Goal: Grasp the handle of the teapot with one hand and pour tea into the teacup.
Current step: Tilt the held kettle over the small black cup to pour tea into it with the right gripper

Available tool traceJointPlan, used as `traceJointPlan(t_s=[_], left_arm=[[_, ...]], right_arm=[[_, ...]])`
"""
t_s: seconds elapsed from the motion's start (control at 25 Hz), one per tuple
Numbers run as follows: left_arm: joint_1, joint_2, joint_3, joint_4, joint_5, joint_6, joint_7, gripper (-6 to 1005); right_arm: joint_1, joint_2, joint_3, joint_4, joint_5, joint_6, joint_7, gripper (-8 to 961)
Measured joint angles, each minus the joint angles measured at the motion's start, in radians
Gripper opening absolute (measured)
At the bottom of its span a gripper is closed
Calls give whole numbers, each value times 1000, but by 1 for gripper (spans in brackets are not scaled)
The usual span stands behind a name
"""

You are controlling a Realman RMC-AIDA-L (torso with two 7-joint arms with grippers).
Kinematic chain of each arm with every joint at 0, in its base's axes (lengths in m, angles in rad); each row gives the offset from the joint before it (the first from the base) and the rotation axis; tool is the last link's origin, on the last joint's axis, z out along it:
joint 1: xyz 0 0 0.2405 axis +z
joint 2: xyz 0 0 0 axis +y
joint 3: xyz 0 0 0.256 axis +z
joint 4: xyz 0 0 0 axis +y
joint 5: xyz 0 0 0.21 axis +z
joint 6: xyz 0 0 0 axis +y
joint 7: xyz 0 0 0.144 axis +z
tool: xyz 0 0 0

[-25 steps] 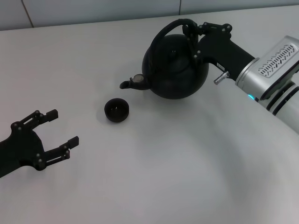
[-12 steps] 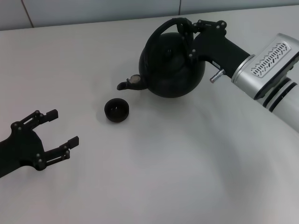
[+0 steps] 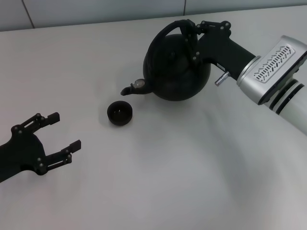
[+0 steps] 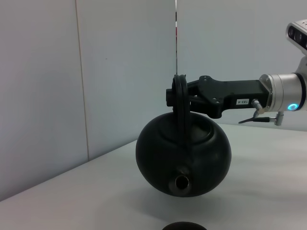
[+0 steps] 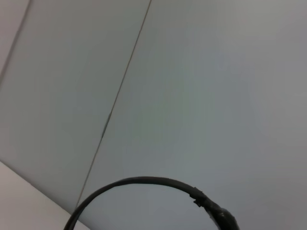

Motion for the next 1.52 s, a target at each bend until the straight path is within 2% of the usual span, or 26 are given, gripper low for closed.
traceJointPlan(t_s=[1.52], left_arm=[[-6, -5, 0, 0, -5, -3, -1, 859]], right_arm=[[27, 0, -22, -20, -1, 0, -55, 122]])
